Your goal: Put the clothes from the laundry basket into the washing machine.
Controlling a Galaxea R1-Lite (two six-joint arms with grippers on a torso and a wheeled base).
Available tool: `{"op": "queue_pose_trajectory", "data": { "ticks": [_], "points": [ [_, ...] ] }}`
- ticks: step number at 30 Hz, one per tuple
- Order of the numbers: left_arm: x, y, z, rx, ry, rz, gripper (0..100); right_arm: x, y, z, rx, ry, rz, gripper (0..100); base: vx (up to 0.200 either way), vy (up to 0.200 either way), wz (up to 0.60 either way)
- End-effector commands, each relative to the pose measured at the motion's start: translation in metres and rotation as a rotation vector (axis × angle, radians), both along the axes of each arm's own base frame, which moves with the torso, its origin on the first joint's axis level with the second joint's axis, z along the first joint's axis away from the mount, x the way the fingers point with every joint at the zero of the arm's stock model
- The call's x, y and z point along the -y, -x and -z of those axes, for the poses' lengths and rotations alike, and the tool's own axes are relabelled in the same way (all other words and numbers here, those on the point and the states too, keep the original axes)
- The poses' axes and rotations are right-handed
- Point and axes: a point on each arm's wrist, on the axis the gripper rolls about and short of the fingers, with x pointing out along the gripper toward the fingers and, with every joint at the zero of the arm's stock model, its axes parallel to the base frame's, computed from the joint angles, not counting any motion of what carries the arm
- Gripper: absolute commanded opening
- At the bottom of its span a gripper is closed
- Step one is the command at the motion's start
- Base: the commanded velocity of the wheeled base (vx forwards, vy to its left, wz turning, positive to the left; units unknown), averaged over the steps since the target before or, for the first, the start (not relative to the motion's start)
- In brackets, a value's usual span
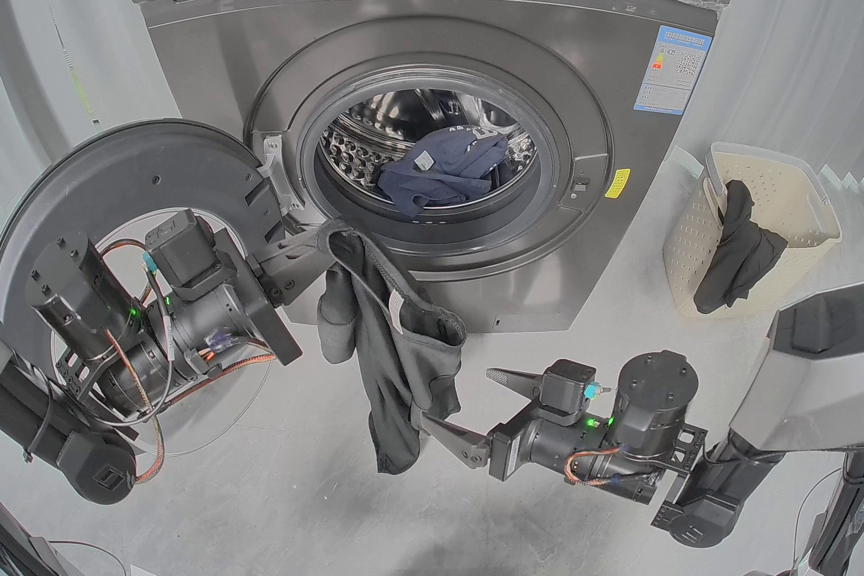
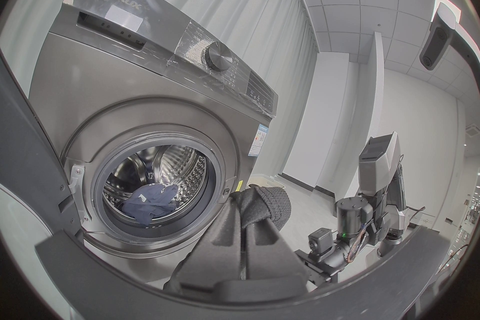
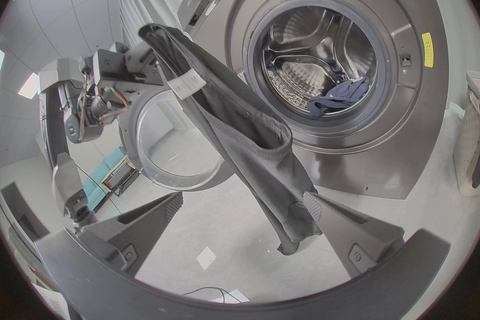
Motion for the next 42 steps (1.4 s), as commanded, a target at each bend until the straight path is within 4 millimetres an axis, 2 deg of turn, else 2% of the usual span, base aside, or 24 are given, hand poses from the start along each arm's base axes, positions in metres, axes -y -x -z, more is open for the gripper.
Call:
{"op": "queue_pose_trajectory", "data": {
  "ticks": [1, 4, 8, 20, 28, 29, 34, 42],
  "points": [
    [-0.001, 0.001, -0.001, 0.004, 0.002, -0.001, 0, -0.001, -0.025, 0.021, -0.014, 0.032, 0.047, 100, 0.0, 0.0, 0.0],
    [-0.001, 0.001, -0.001, 0.004, 0.002, -0.001, 0, -0.003, -0.038, 0.02, 0.009, 0.013, 0.067, 100, 0.0, 0.0, 0.0],
    [-0.001, 0.001, -0.002, 0.006, 0.003, -0.001, 0, -0.005, -0.044, 0.015, 0.033, -0.008, 0.074, 100, 0.0, 0.0, 0.0],
    [-0.001, 0.001, -0.001, 0.005, 0.003, 0.001, 0, -0.026, -0.045, 0.009, 0.071, -0.047, 0.033, 100, 0.0, 0.0, 0.0],
    [-0.001, 0.001, -0.001, 0.005, 0.003, -0.001, 0, -0.03, -0.045, 0.011, 0.073, -0.057, 0.022, 100, 0.0, 0.0, 0.0],
    [-0.001, 0.001, -0.001, 0.005, 0.003, -0.001, 0, -0.031, -0.045, 0.011, 0.074, -0.058, 0.02, 0, 0.0, 0.0, 0.0],
    [-0.004, -0.002, 0.0, 0.001, 0.001, -0.015, 0, -0.028, -0.041, 0.004, 0.082, -0.066, 0.017, 0, 0.0, 0.0, 0.0],
    [-0.008, -0.004, 0.001, -0.007, -0.001, -0.032, 0, -0.011, -0.02, -0.03, 0.122, -0.104, 0.01, 0, 0.0, 0.0, 0.0]
  ]
}}
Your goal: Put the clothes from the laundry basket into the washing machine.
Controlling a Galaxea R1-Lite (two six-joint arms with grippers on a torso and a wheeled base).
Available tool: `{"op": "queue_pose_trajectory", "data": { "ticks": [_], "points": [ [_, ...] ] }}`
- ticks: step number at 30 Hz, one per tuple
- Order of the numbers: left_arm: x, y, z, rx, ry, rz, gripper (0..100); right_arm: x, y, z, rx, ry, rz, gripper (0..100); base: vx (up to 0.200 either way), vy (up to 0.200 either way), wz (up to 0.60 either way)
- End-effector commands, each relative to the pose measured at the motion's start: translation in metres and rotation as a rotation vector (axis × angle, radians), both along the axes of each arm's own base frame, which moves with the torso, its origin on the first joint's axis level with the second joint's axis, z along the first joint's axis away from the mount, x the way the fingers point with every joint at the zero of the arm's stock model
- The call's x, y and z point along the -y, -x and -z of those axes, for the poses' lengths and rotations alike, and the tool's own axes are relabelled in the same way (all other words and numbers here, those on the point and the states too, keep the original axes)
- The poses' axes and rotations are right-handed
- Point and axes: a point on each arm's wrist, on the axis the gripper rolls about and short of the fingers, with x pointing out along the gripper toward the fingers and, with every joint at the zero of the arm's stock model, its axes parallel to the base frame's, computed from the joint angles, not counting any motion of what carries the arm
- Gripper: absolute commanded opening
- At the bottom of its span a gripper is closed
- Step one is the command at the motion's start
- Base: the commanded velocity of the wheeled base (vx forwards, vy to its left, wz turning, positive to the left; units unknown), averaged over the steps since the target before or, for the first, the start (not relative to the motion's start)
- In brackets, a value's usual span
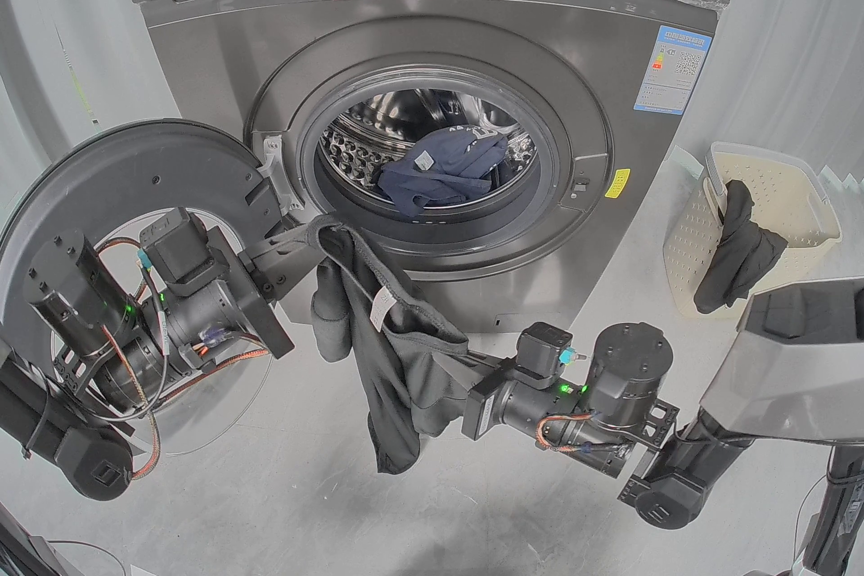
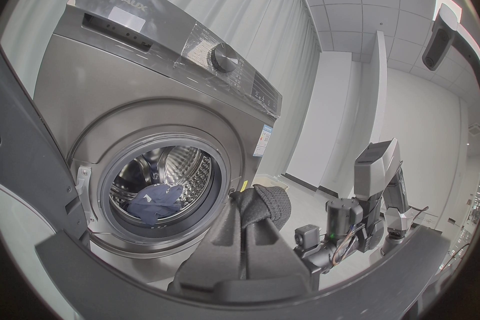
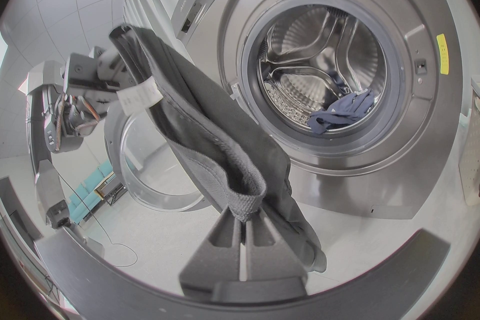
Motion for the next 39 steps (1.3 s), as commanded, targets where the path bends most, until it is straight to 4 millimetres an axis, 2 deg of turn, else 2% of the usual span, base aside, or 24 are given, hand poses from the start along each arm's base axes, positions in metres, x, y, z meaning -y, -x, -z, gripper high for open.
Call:
{"op": "queue_pose_trajectory", "data": {
  "ticks": [1, 2, 3, 10, 12, 19, 23, 27, 39],
  "points": [
    [-0.003, -0.001, 0.001, -0.007, 0.0, -0.009, 0, 0.015, 0.017, -0.029, 0.036, -0.038, -0.006, 0, 0.0, 0.0, 0.0],
    [-0.003, -0.001, 0.001, -0.007, 0.0, -0.009, 0, 0.015, 0.017, -0.029, 0.036, -0.038, -0.006, 0, 0.0, 0.0, 0.0],
    [-0.003, 0.0, 0.001, -0.008, 0.001, -0.01, 0, 0.024, 0.025, -0.038, 0.046, -0.049, -0.003, 0, 0.0, 0.0, 0.0],
    [-0.005, 0.004, -0.001, 0.001, 0.002, -0.011, 0, 0.049, 0.036, -0.053, 0.065, -0.061, 0.029, 0, 0.0, 0.0, 0.0],
    [-0.008, 0.01, -0.003, -0.002, 0.01, -0.008, 0, 0.055, 0.042, -0.067, 0.1, -0.103, 0.027, 0, 0.0, 0.0, 0.0],
    [-0.015, 0.012, 0.002, -0.016, -0.006, -0.035, 0, 0.07, 0.046, -0.09, 0.178, -0.143, 0.041, 0, 0.0, 0.0, 0.0],
    [-0.015, 0.011, 0.002, -0.016, -0.006, -0.043, 0, 0.082, 0.04, -0.11, 0.244, -0.191, 0.088, 0, 0.0, 0.0, 0.0],
    [-0.016, 0.011, 0.002, -0.017, -0.004, -0.062, 0, 0.084, 0.034, -0.121, 0.281, -0.219, 0.109, 0, 0.0, 0.0, 0.0],
    [-0.026, 0.009, -0.009, 0.041, 0.006, -0.114, 0, 0.085, 0.034, -0.128, 0.309, -0.234, 0.112, 0, 0.0, 0.0, 0.0]
  ]
}}
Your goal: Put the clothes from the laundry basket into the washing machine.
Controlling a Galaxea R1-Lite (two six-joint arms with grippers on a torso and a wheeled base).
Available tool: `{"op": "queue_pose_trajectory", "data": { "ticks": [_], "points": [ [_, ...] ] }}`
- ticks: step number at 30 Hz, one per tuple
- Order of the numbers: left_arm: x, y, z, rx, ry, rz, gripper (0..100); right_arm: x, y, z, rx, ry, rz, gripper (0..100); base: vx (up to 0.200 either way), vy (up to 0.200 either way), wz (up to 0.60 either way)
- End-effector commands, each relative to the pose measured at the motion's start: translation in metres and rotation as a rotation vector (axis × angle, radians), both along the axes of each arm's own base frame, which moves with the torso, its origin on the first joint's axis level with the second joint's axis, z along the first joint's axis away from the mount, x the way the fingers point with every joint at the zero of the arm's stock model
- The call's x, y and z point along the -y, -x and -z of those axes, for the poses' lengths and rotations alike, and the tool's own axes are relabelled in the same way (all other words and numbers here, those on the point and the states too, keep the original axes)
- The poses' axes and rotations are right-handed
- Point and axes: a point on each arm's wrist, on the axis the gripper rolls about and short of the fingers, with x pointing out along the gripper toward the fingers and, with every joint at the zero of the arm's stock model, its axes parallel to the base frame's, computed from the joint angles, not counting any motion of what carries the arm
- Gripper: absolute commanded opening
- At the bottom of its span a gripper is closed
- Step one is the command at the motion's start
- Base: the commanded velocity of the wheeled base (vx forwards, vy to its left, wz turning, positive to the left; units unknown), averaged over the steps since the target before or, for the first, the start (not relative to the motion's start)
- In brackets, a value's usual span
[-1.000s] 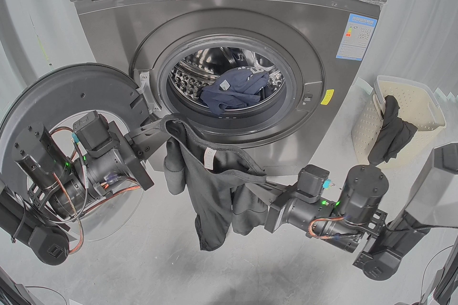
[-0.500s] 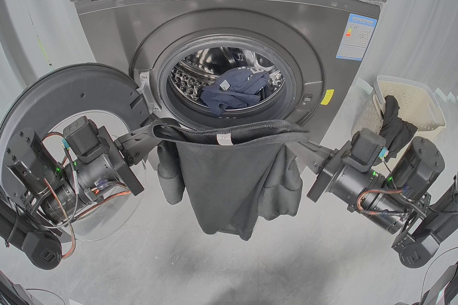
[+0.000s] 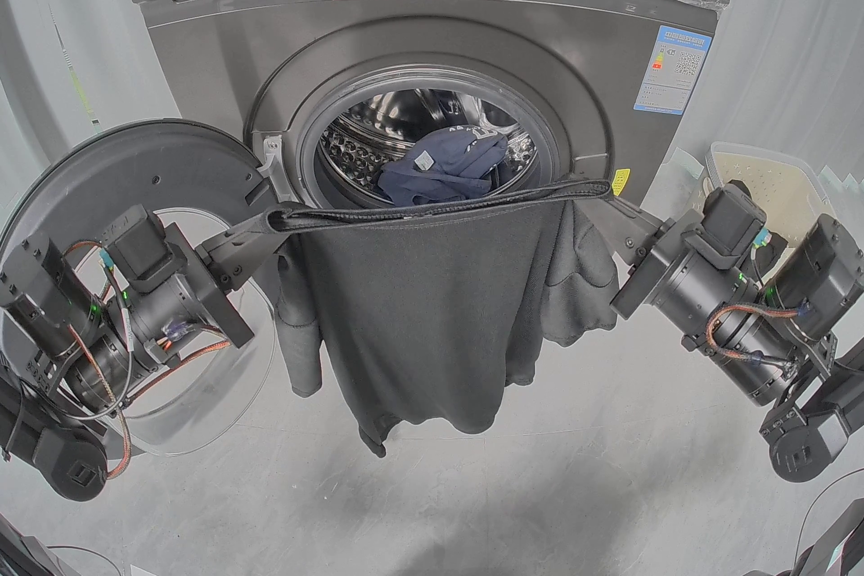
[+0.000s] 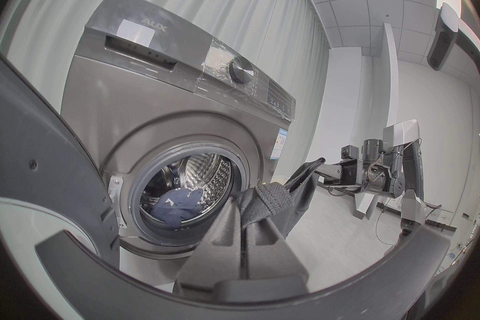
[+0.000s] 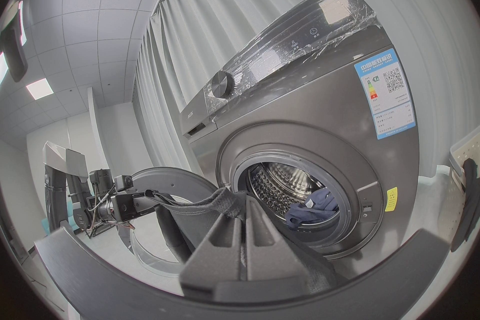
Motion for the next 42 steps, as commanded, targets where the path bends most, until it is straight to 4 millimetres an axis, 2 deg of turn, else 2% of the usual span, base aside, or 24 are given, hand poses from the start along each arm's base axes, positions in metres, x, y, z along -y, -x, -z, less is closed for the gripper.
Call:
{"op": "queue_pose_trajectory", "data": {
  "ticks": [1, 8, 11, 24, 27, 30, 34, 36, 38, 42],
  "points": [
    [-0.002, 0.002, -0.007, 0.029, 0.011, -0.005, 0, 0.001, 0.001, -0.007, 0.024, -0.018, 0.0, 0, 0.0, 0.0, 0.0],
    [-0.003, 0.007, -0.022, 0.089, 0.035, -0.003, 0, 0.0, 0.006, -0.014, 0.042, -0.034, -0.015, 0, 0.0, 0.0, 0.0],
    [-0.004, 0.012, -0.031, 0.123, 0.05, 0.002, 0, -0.002, 0.005, -0.022, 0.069, -0.057, -0.017, 0, 0.0, 0.0, 0.0],
    [0.0, 0.01, -0.027, 0.105, 0.044, 0.017, 0, 0.0, 0.007, -0.026, 0.077, -0.062, -0.016, 0, 0.0, 0.0, 0.0],
    [0.007, 0.008, -0.022, 0.086, 0.039, 0.04, 0, 0.0, 0.007, -0.021, 0.061, -0.049, -0.016, 0, 0.0, 0.0, 0.0],
    [0.014, 0.003, -0.013, 0.054, 0.023, 0.052, 0, 0.002, 0.01, -0.004, 0.008, 0.002, -0.017, 0, 0.0, 0.0, 0.0],
    [0.025, 0.005, -0.011, 0.043, 0.028, 0.073, 0, 0.0, 0.008, 0.017, -0.053, 0.064, -0.02, 0, 0.0, 0.0, 0.0],
    [0.027, 0.005, -0.011, 0.042, 0.029, 0.077, 0, -0.001, 0.008, 0.02, -0.059, 0.071, -0.021, 0, 0.0, 0.0, 0.0],
    [0.033, 0.005, -0.007, 0.026, 0.023, 0.097, 0, -0.005, 0.019, 0.034, -0.109, 0.116, -0.061, 0, 0.0, 0.0, 0.0],
    [0.035, 0.003, -0.006, 0.021, 0.023, 0.091, 0, -0.006, 0.025, 0.043, -0.137, 0.141, -0.079, 0, 0.0, 0.0, 0.0]
  ]
}}
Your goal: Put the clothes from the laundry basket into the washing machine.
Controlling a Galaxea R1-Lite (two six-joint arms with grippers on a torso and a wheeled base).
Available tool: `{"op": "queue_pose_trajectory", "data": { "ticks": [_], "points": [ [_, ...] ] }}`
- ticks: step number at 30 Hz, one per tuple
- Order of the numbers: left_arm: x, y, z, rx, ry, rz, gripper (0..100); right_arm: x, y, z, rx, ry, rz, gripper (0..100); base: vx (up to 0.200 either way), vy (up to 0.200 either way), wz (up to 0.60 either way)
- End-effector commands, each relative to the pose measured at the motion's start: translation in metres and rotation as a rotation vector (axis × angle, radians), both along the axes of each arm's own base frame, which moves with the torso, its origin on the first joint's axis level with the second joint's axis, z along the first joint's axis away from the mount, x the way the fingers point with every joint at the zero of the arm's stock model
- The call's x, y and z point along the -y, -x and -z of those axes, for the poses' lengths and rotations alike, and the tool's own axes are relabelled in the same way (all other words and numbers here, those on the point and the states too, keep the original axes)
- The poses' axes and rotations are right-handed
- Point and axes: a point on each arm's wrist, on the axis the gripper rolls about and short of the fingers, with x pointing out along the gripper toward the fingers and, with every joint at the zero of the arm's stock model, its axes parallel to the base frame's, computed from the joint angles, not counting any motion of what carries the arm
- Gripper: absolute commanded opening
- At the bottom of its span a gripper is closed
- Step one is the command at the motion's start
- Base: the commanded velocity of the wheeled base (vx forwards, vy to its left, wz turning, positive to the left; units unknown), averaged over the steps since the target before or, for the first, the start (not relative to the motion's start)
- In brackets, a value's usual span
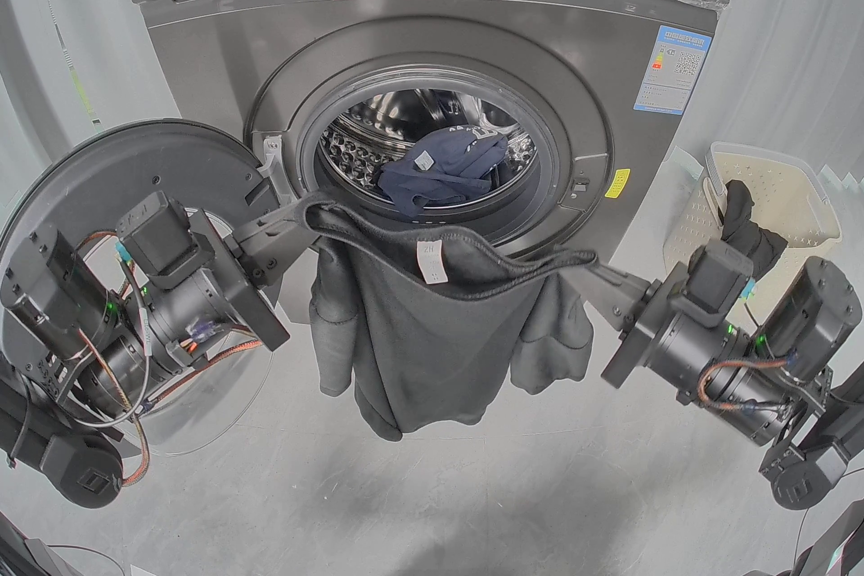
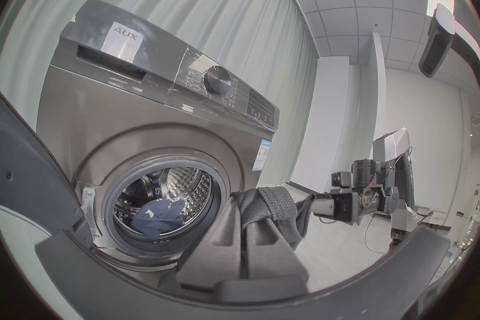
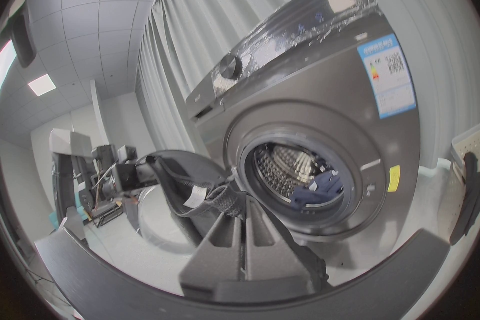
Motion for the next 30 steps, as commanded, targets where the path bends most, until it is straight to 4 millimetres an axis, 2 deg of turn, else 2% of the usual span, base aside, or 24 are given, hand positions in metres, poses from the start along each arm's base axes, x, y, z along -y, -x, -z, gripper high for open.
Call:
{"op": "queue_pose_trajectory", "data": {
  "ticks": [1, 4, 5, 8, 10, 14, 22, 27, 30],
  "points": [
    [0.007, -0.005, 0.007, -0.022, -0.009, 0.009, 0, -0.007, 0.009, 0.018, -0.058, 0.054, -0.041, 0, 0.0, 0.0, 0.0],
    [0.009, -0.008, 0.003, -0.011, -0.001, 0.008, 0, -0.016, 0.017, 0.032, -0.099, 0.093, -0.091, 0, 0.0, 0.0, 0.0],
    [0.009, -0.009, 0.002, -0.005, 0.002, 0.008, 0, -0.018, 0.022, 0.039, -0.124, 0.114, -0.11, 100, 0.0, 0.0, 0.0],
    [0.009, -0.01, -0.001, 0.004, 0.008, 0.005, 0, -0.017, 0.033, 0.061, -0.206, 0.184, -0.141, 100, 0.0, 0.0, 0.0],
    [0.009, -0.011, -0.004, 0.015, 0.017, -0.003, 0, -0.012, 0.034, 0.084, -0.28, 0.254, -0.13, 100, 0.0, 0.0, 0.0],
    [0.009, -0.01, -0.006, 0.021, 0.023, -0.007, 0, -0.012, 0.03, 0.099, -0.329, 0.303, -0.133, 100, 0.0, 0.0, 0.0],
    [0.01, -0.007, -0.007, 0.025, 0.025, 0.0, 0, -0.021, -0.002, 0.121, -0.357, 0.324, -0.091, 100, 0.0, 0.0, 0.0],
    [0.011, -0.006, -0.009, 0.033, 0.03, 0.006, 0, -0.04, -0.021, 0.129, -0.331, 0.307, -0.108, 100, 0.0, 0.0, 0.0],
    [0.01, -0.006, -0.01, 0.034, 0.031, 0.003, 0, -0.06, -0.037, 0.145, -0.321, 0.304, -0.12, 100, 0.0, 0.0, 0.0]
  ]
}}
